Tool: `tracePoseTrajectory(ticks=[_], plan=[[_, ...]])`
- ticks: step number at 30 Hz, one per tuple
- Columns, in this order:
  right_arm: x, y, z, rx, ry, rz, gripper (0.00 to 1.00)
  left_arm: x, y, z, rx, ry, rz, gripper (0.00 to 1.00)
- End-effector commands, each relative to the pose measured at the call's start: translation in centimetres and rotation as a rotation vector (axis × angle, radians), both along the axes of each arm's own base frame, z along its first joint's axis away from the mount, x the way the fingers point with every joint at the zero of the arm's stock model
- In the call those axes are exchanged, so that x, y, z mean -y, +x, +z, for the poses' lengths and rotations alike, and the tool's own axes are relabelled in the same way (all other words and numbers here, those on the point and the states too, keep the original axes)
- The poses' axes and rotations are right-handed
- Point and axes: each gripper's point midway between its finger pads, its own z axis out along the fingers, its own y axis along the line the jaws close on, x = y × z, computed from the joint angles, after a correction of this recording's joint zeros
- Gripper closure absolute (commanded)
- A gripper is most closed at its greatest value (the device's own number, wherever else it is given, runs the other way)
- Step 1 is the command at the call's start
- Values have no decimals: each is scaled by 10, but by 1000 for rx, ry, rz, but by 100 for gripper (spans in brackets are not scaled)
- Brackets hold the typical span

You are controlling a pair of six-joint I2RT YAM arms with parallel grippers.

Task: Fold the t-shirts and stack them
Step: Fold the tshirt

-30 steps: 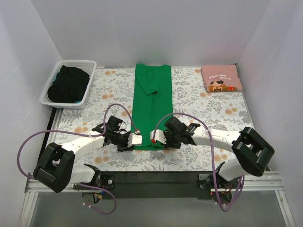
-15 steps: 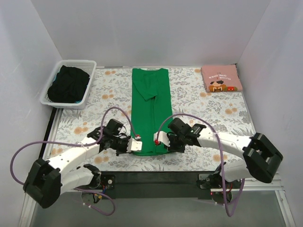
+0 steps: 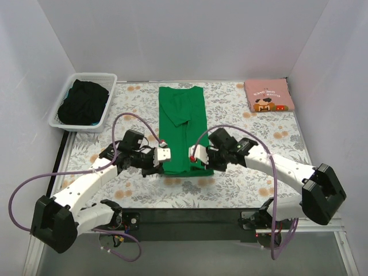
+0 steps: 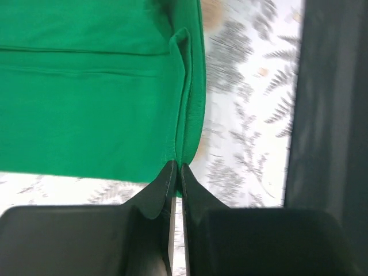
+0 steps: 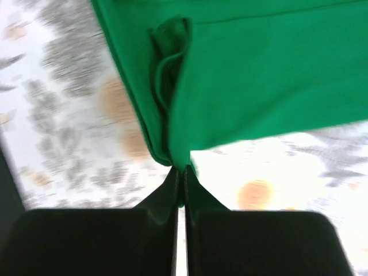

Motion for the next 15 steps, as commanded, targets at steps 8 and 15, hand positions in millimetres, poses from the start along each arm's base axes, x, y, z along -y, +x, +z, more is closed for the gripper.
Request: tracePoseTrajectory(ticks=[8, 15], plan=[[-18, 129, 56, 239, 39, 12, 99, -2, 144, 37, 221, -108, 178, 100], [-27, 208, 41, 246, 20, -21, 99, -10, 213, 16, 232, -91, 221, 100]])
